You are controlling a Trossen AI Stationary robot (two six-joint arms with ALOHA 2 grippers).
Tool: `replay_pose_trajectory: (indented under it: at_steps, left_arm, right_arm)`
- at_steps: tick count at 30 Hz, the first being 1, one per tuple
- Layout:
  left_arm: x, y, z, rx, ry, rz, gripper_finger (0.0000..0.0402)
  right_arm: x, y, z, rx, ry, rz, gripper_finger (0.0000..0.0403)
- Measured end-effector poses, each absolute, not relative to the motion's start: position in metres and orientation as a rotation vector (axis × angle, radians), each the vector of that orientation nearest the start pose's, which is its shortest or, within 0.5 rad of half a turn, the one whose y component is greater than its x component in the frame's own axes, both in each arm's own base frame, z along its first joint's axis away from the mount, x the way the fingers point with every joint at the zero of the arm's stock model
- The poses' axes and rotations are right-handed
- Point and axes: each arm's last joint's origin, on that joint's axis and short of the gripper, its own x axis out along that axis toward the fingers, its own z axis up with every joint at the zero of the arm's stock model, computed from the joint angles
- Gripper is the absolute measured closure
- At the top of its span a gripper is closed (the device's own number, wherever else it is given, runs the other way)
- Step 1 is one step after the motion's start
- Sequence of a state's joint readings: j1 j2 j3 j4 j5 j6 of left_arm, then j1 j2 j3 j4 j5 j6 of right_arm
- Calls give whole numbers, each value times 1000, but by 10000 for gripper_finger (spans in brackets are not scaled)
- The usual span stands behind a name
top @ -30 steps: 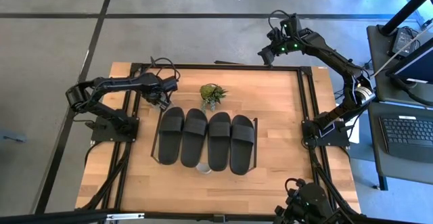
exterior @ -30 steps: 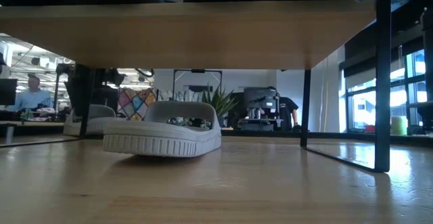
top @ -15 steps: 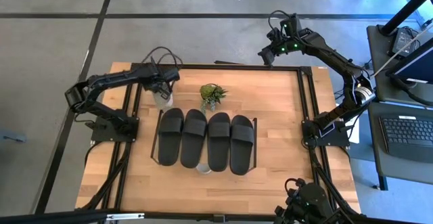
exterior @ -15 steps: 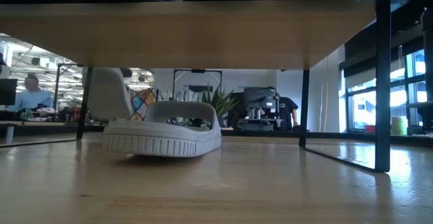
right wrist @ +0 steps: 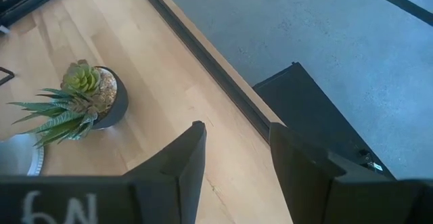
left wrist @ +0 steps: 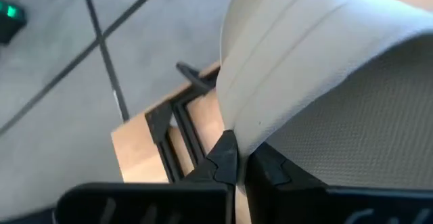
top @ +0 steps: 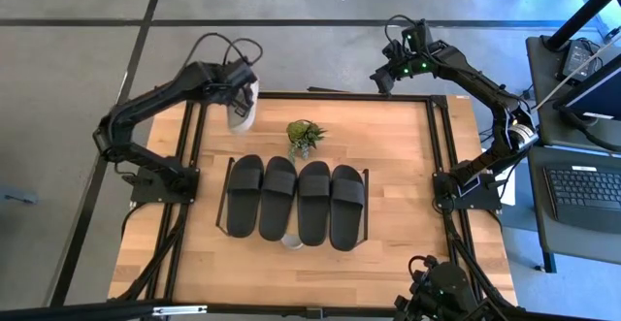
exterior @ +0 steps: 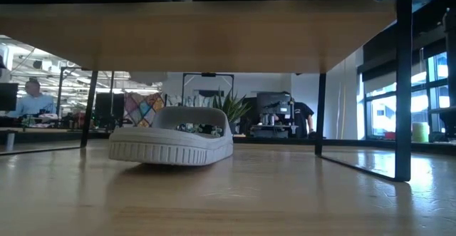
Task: Pick and place slides into the shelf
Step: Put the white slide under the shelf
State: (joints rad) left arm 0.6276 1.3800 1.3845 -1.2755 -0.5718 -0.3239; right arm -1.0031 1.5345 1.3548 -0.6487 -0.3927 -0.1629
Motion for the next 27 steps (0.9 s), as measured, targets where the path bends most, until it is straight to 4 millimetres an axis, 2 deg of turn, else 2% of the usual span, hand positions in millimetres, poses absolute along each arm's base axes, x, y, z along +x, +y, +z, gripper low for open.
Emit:
replay_pose_trajectory:
  at_steps: [7,11,15,19,23,27]
  left_arm:
    - [194,120,395,-199,1089,1094,399]
    - [196,88,428,-202,984,997,399]
    - [199,51,453,-267,877,782,399]
    - [203,13,466,-345,803,592,399]
    - [208,-28,467,-392,767,429,399]
    - [222,-78,468,-376,724,198,399]
  right_arm:
    - [185,-269,313,385,685,-516,237]
    - [184,-268,312,389,691,-514,238]
    - [184,-267,311,376,711,-502,237]
    - [183,-266,310,363,728,-489,237]
    - [183,-266,310,363,728,-489,237]
    - [183,-266,310,337,736,-477,238]
